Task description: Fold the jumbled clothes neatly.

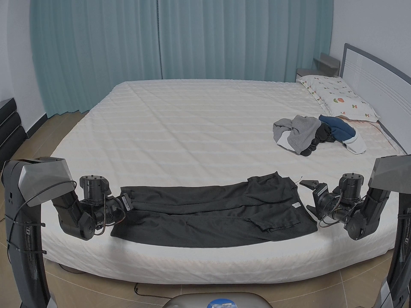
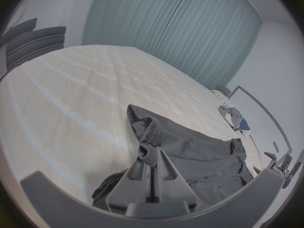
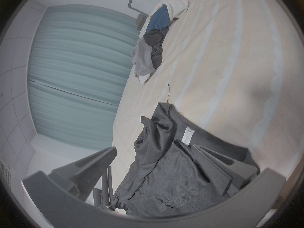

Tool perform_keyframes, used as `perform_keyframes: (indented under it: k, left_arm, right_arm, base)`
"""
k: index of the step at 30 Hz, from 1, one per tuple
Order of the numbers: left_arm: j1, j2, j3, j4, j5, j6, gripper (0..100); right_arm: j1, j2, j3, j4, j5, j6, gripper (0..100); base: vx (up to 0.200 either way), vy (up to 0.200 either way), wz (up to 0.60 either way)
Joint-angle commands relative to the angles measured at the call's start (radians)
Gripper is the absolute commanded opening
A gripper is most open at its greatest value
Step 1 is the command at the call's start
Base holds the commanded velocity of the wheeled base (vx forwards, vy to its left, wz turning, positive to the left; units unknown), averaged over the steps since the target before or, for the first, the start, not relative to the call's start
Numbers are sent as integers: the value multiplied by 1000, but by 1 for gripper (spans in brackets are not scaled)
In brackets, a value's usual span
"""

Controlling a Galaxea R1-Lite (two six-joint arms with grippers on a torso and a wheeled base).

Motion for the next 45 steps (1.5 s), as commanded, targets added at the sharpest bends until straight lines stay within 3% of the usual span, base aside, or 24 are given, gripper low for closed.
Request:
perform_keyframes:
  k: [1,5,6,20,32,45]
  left_arm:
    - [-31,-51,26,1,0,-4,0]
    - [-54,-74,29,7,20,-38,0]
    - [-70,-88,23,10,55,-63,0]
    - [-175,-195,10,126,152,-96,0]
    - [-232,-305,-304,702,159,-268,0]
    - [-350,-229,-493,864,164,-276,0]
  right_arm:
    - [-32,3,-12,-1,11,3,100]
    - [-39,9,-16,-1,19,3,100]
    - [-45,13,-16,1,22,3,100]
    - [-33,27,-12,-2,31,0,100]
    - [-30,29,-7,-2,31,-7,100]
    - [-27,33,-8,-2,30,-10,100]
  base:
    - [0,-200,0]
    - [0,-200,0]
    - [0,-200,0]
    - [0,-200,0]
    - [0,-200,0]
    - [0,-200,0]
